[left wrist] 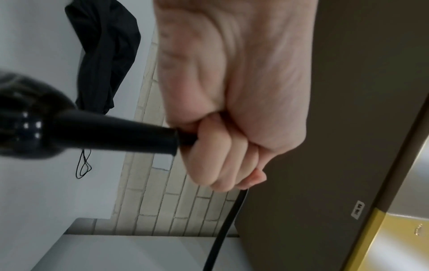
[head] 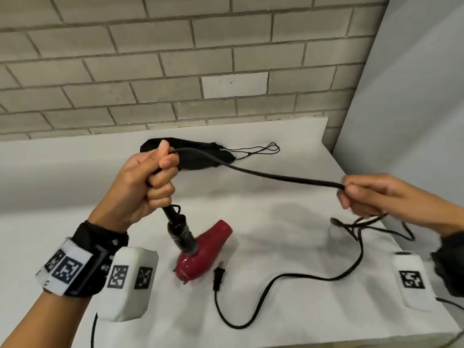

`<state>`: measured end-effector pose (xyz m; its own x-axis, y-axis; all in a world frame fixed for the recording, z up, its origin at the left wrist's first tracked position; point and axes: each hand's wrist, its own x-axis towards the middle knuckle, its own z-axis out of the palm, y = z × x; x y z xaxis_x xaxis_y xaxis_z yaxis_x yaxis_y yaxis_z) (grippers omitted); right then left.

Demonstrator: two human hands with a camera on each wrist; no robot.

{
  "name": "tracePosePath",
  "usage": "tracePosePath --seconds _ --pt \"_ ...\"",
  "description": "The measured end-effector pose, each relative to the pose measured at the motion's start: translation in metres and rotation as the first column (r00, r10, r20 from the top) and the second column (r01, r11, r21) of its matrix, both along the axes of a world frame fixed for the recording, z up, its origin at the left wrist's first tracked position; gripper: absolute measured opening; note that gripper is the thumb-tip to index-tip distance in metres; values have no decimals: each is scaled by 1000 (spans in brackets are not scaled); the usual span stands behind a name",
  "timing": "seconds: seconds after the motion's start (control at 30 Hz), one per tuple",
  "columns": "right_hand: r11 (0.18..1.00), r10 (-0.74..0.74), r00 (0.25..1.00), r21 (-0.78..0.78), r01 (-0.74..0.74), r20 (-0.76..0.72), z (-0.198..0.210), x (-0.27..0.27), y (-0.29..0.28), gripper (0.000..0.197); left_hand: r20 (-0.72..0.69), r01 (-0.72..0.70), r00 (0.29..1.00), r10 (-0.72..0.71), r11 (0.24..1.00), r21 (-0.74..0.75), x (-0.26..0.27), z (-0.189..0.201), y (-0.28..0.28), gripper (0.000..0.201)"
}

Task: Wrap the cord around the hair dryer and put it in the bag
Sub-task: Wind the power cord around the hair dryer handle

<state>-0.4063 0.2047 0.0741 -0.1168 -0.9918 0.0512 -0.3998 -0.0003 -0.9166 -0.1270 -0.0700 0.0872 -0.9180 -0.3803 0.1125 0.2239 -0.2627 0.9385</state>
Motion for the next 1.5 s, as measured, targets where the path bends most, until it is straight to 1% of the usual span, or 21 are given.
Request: tracePosePath --seconds 0.03,0.07,0.1,0.13,0.17,0.2,0.27,0.33,0.37,0.43,0.5,0.57,0.67,0.7,0.77,0.8,0.9,1.07,1.23,1.4,1.5 --pt "995 -100 987 -14 99 -128 -2 -9 8 42 0 -8 1000 8 1000 -1 2 1 -1 30" --pt "979 -204 944 -46 199 -260 -4 -15 15 45 7 -18 1000 18 1000 -3 3 1 -2 30" --pt "952 -303 868 -89 292 -394 -6 -16 20 48 20 -28 999 28 1000 -11 3 2 -1 31" --pt "921 -381 743 -157 355 -550 -8 -14 22 47 37 -34 999 35 999 -19 2 1 1 32" --pt "899 -422 575 -240 367 -701 -11 -9 23 42 54 -40 998 41 999 -24 0 1 4 32" --pt "892 -432 411 -315 324 -802 -14 -1 22 32 75 -52 996 54 998 -24 -3 0 8 33" --pt "916 -386 175 -353 191 -906 -18 23 14 14 122 -80 989 80 997 -10 -9 0 17 35" --pt "938 -341 40 -337 82 -939 -21 46 4 8 168 -67 984 65 998 5 -16 -2 25 32" --pt "946 -321 14 -320 42 -947 -23 56 0 8 184 -50 982 47 999 13 -19 -3 29 31" --pt "955 -287 -4 -286 -76 -958 -26 74 -8 12 189 -18 982 10 999 42 -27 -8 38 29" --pt "944 -258 36 -259 -204 -966 -27 91 -18 9 175 3 984 -17 997 79 -34 -11 45 28" --pt "909 -280 138 -309 -281 -950 -17 104 -29 7 173 17 984 -30 997 71 -42 -10 51 28" --pt "844 -346 346 -450 -291 -872 9 117 -49 22 184 50 982 -50 999 0 -50 -9 61 30" --pt "827 -362 399 -488 -280 -842 18 118 -54 24 187 71 980 -68 997 -11 -52 -10 64 31" --pt "816 -387 464 -530 -230 -797 33 117 -62 28 194 105 976 -96 994 -38 -52 -11 68 34" --pt "823 -394 477 -532 -198 -786 39 114 -65 30 190 115 976 -105 992 -41 -52 -12 69 34" --pt "847 -428 444 -521 -106 -787 47 102 -71 31 180 127 975 -128 992 18 -49 -12 68 28" --pt "887 -423 286 -457 -64 -860 30 89 -74 34 193 95 975 -105 994 63 -47 -12 66 37" --pt "884 -461 164 -467 -2 -872 19 87 -75 31 187 155 968 -169 984 85 -50 -15 66 35" --pt "819 -573 150 -556 145 -806 19 78 -76 34 203 164 964 -172 985 55 -55 -19 65 34" --pt "806 -589 152 -563 183 -794 15 73 -77 37 178 190 961 -211 974 126 -56 -23 62 35"
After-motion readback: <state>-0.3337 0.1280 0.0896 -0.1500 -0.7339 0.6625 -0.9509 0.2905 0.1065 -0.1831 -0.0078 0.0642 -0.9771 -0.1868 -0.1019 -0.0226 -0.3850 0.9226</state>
